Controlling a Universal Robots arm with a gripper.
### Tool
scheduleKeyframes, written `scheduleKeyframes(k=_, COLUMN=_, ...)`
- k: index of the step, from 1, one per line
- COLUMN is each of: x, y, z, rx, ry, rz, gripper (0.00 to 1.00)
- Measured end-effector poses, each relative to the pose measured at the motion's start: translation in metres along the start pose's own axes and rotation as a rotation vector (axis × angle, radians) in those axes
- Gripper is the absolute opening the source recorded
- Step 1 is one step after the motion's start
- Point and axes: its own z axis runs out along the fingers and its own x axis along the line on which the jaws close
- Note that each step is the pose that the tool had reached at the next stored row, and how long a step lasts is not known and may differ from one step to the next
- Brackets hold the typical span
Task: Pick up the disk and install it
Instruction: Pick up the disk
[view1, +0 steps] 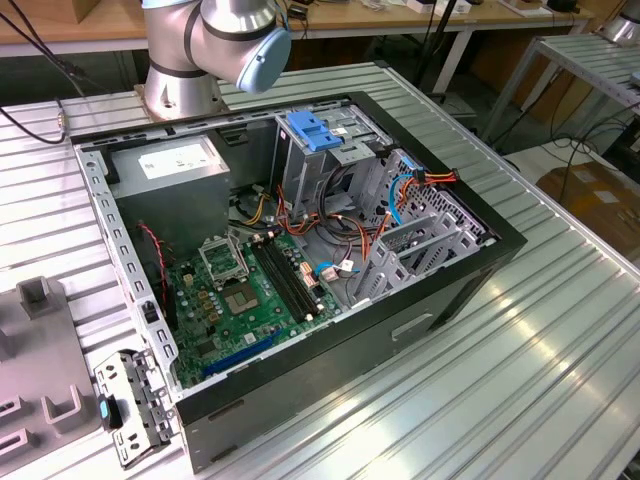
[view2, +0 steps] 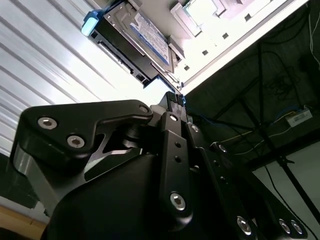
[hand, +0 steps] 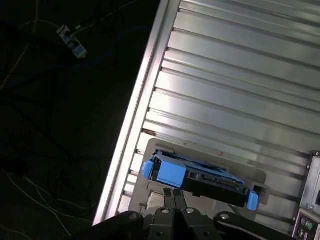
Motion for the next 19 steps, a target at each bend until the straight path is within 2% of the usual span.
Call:
scheduleKeyframes(k=6, x=0.0000, y=0.0000, z=0.0000, rx=0.0020, ry=0.0018, rz=-0.047, gripper=0.11)
scheduleKeyframes(k=10, x=0.0000, y=0.0000, z=0.0000, rx=0.0047, ry=0.0044, rz=-0.114, gripper=0.11)
scheduleKeyframes(k=14, x=0.0000, y=0.0002, z=0.0001, rx=0.0068, ry=0.0051, rz=-0.153, gripper=0.11)
scheduleKeyframes(k=17, x=-0.0013, y=0.0043, z=0.0006, rx=0.0133, ry=-0.0095, rz=-0.161, gripper=0.11)
scheduleKeyframes(k=18, x=-0.0023, y=0.0074, z=0.0012, rx=0.0194, ry=-0.0239, rz=-0.163, gripper=0.11)
scheduleKeyframes(k=19, x=-0.0027, y=0.0091, z=0.0017, rx=0.0230, ry=-0.0328, rz=-0.163, gripper=0.11)
